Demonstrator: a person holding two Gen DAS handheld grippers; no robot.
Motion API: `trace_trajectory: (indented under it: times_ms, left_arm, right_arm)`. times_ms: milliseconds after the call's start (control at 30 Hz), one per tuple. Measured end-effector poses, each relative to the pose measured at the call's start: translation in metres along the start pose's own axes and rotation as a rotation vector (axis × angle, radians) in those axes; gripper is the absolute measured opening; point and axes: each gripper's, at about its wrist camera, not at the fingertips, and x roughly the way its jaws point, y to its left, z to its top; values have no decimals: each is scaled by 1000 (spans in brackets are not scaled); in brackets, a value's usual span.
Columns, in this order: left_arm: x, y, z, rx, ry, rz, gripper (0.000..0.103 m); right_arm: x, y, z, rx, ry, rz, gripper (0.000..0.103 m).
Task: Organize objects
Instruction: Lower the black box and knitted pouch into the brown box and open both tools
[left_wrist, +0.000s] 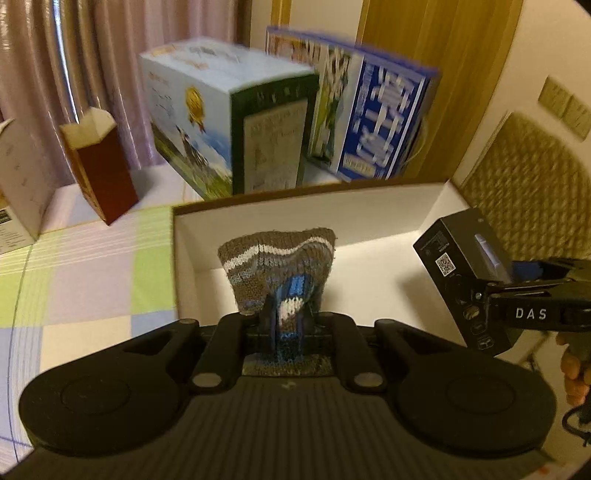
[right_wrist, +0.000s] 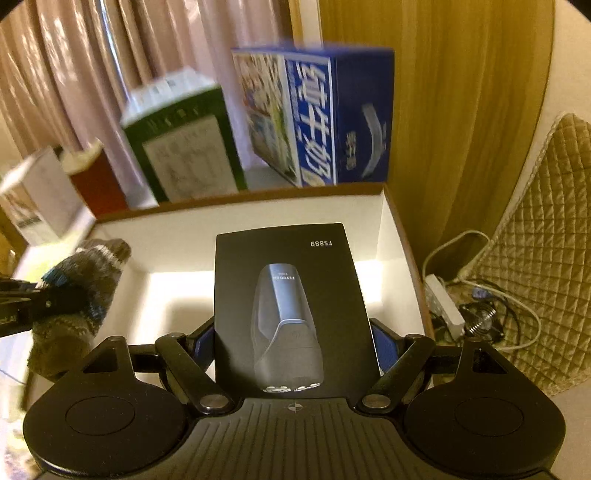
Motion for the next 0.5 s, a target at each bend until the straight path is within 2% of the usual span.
trace_trajectory:
  times_ms: [167, 367, 400, 500]
  left_arm:
    - [48, -1, 8, 18, 69, 63, 8]
    - [78, -4, 14, 26, 81, 95, 13]
    - [80, -4, 15, 26, 79, 101, 15]
    - [85, -7, 15, 45, 86, 103, 33]
  right_arm:
    - [35, -3, 8, -30, 35, -64, 78]
    - [60, -2, 16, -99, 27, -111, 79]
    - [63, 0, 17, -113, 23, -122, 79]
    - [65, 3, 17, -149, 11, -124, 80]
